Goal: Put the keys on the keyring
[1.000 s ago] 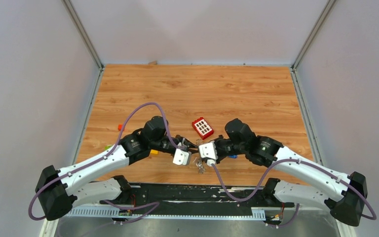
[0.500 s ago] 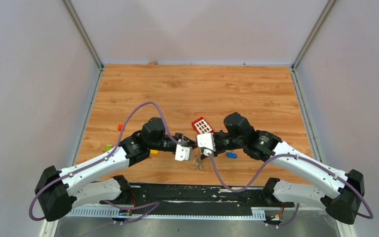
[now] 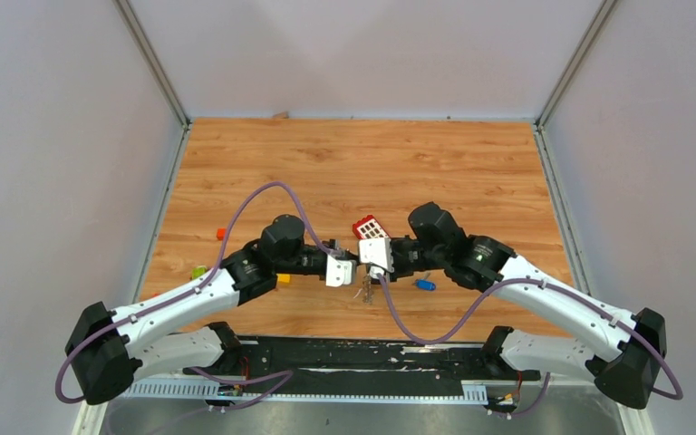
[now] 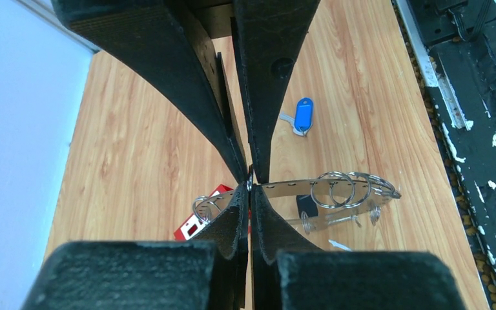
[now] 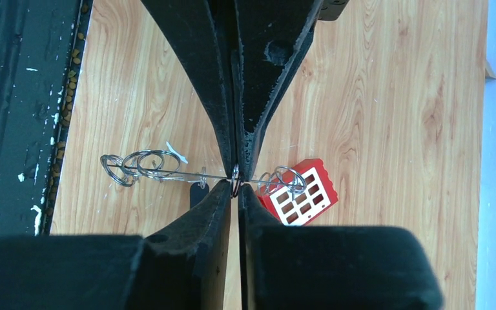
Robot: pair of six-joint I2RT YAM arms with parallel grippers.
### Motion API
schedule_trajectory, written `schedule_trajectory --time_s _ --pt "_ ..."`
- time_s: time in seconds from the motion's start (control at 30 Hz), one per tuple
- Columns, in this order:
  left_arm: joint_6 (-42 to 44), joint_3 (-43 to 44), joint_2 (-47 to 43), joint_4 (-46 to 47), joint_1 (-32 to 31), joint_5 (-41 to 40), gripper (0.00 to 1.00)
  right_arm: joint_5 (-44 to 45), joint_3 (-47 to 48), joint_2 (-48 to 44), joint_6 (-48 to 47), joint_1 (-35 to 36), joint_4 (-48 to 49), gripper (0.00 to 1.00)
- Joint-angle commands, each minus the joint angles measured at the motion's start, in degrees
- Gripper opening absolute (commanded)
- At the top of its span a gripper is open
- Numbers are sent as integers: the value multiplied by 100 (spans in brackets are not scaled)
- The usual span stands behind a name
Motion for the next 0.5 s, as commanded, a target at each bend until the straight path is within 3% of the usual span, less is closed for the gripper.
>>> schedule_trajectory --time_s 0.0,0.17,0.47 --pt "-453 -110 -112 849 107 90 0 -198 263 -155 370 -164 315 15" --pt "-1361 -367 -179 1733 470 814 0 -807 166 -440 660 -628 586 26" --pt "-3442 -1014 81 4473 911 1711 0 -1566 22 -827 811 -1086 669 31"
